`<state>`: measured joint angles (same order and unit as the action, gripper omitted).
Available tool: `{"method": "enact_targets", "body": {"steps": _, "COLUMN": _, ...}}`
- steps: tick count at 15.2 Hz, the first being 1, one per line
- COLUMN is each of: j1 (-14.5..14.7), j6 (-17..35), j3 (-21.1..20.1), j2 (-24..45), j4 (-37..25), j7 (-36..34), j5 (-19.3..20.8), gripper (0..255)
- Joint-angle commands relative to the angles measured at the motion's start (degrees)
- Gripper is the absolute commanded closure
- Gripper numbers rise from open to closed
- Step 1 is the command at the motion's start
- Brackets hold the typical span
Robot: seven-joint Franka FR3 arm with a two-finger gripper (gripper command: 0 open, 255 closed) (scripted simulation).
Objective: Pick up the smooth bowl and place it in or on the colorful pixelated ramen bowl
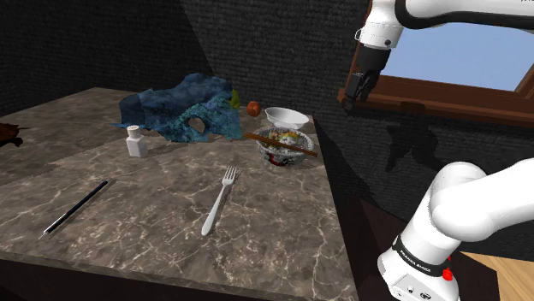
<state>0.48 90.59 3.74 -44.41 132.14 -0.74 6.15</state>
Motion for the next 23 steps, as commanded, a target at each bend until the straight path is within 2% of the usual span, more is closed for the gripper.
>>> {"method": "enact_targets", "body": {"steps": 1, "j1": 0.00, "j6": 0.00, "j3": 0.00, "j2": 0.00, "j4": 0.00, "j7": 0.00, "j5": 0.00, "gripper": 0}}
{"method": "enact_targets", "body": {"steps": 7, "j1": -0.23, "j6": 6.94, "j3": -3.77, "j2": 13.10, "j4": -4.54, "j7": -4.93, "j5": 2.58, "gripper": 0}}
{"method": "enact_targets", "body": {"steps": 12, "j1": -0.79, "j6": 10.64, "j3": -6.56, "j2": 24.69, "j4": -10.65, "j7": -9.43, "j5": 5.96, "gripper": 0}}
{"method": "enact_targets", "body": {"steps": 17, "j1": -1.09, "j6": 12.11, "j3": -8.69, "j2": 36.72, "j4": -18.89, "j7": -14.09, "j5": 10.44, "gripper": 0}}
{"method": "enact_targets", "body": {"steps": 23, "j1": -0.38, "j6": 10.88, "j3": -9.80, "j2": 51.77, "j4": -31.84, "j7": -18.95, "j5": 16.57, "gripper": 0}}
